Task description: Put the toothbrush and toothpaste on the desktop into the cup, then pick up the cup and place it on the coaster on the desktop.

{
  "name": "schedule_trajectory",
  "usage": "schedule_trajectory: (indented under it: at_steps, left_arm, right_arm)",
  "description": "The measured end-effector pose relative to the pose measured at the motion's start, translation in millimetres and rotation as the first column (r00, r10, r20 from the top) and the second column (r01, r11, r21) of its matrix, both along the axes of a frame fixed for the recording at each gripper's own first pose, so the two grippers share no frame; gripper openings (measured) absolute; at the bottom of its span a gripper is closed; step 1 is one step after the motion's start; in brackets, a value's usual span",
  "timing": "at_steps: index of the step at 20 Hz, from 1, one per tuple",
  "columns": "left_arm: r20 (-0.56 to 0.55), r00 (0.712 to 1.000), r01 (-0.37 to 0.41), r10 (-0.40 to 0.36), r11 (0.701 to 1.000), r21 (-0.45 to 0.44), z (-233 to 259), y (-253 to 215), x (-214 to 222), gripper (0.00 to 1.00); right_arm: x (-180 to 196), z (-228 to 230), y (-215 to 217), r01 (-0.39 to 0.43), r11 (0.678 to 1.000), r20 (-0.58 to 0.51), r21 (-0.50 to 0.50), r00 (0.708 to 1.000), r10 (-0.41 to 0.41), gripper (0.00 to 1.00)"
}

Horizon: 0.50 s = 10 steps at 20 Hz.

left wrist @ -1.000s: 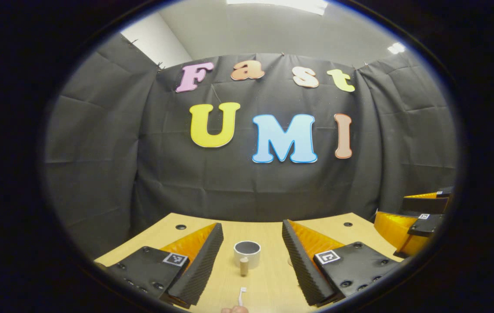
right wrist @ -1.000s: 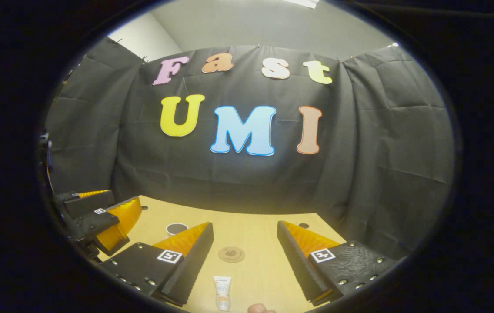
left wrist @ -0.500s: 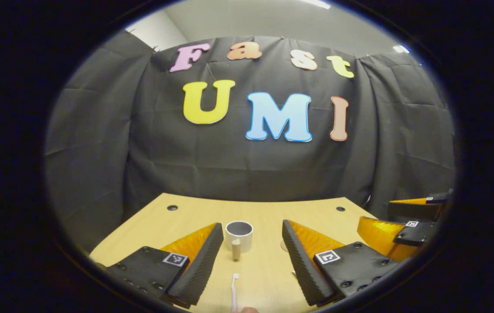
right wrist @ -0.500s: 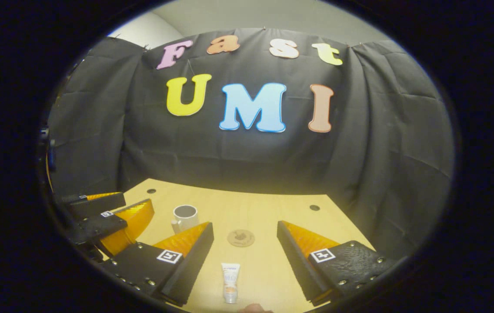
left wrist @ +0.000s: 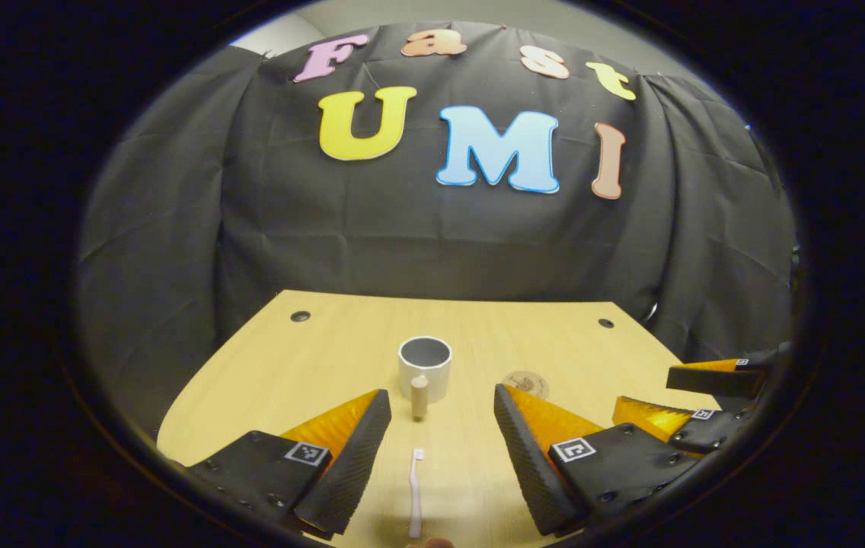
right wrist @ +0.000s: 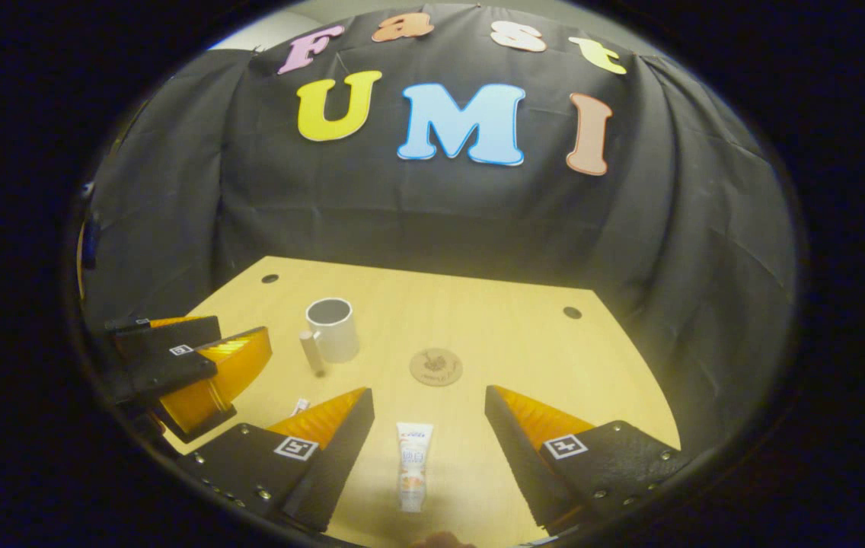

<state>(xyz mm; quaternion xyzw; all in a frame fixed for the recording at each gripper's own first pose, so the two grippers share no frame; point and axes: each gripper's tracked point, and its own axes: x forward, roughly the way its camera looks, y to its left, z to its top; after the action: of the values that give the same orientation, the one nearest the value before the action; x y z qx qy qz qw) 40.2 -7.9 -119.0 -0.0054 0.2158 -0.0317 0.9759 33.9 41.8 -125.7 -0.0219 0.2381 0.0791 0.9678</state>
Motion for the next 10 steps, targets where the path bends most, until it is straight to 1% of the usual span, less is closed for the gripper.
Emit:
schedule_trajectory:
  at_steps: [6,9,10]
  left_arm:
    - [-0.145,0.989,0.013,-0.011,1.000,0.015,-37.2,1.6,9.0,0.91]
    - [-0.228,0.974,0.012,-0.009,1.000,0.014,-61.8,2.2,8.8,0.91]
    - [-0.259,0.966,0.007,-0.004,1.000,0.009,-70.3,1.2,8.9,0.91]
  right_arm:
    - [5.9,-28.3,6.1,-0.028,1.000,-0.138,-0.003,0.990,0.027,0.92]
    - [15.3,-40.5,6.0,-0.038,0.999,-0.206,-0.001,0.978,0.037,0.92]
    - [11.2,-48.0,6.9,-0.040,0.999,-0.231,-0.003,0.972,0.039,0.92]
